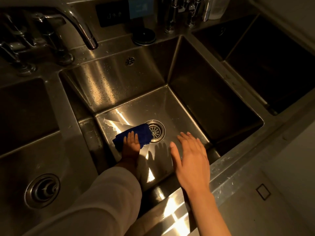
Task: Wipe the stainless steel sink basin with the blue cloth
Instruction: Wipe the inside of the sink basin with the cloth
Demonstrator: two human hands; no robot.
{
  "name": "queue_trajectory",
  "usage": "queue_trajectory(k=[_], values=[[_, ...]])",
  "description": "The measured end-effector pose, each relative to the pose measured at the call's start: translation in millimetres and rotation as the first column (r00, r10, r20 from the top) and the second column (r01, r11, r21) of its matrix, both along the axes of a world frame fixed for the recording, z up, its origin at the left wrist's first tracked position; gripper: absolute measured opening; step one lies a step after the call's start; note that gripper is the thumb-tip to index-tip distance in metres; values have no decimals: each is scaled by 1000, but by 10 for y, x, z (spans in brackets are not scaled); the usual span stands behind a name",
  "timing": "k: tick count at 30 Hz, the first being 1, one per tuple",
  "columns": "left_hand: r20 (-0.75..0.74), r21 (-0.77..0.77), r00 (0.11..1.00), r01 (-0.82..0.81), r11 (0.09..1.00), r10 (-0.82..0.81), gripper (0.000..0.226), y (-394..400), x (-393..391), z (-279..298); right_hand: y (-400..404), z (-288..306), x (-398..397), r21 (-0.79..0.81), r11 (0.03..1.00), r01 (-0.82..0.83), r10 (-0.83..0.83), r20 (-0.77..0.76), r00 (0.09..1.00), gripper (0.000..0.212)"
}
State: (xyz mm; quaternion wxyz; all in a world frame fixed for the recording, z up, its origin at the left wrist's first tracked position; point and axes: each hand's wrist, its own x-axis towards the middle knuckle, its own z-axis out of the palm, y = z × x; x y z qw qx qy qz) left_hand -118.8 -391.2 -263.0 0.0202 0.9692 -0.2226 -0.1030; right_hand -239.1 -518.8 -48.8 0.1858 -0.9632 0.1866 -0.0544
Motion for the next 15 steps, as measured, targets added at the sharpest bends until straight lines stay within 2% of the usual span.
queue_trajectory(k=[2, 5, 8, 15], values=[[-33, -2, 999, -27, 1000, 27, 62, -1, 7, -43, 3, 5, 5, 0, 1000, 4, -4, 0, 1000, 46], [-121, 188, 988, -73, 979, 97, 61, -18, 41, 40, 1, 7, 6, 5, 1000, 8, -8, -2, 1000, 46], [-225, 232, 963, -95, 968, 148, 53, -11, 89, -122, -4, 11, 2, 9, 1000, 2, -2, -5, 1000, 47], [-246, 345, 958, -56, 937, 148, 58, -48, 345, -187, -14, 19, 2, 12, 1000, -16, 17, -25, 1000, 53]])
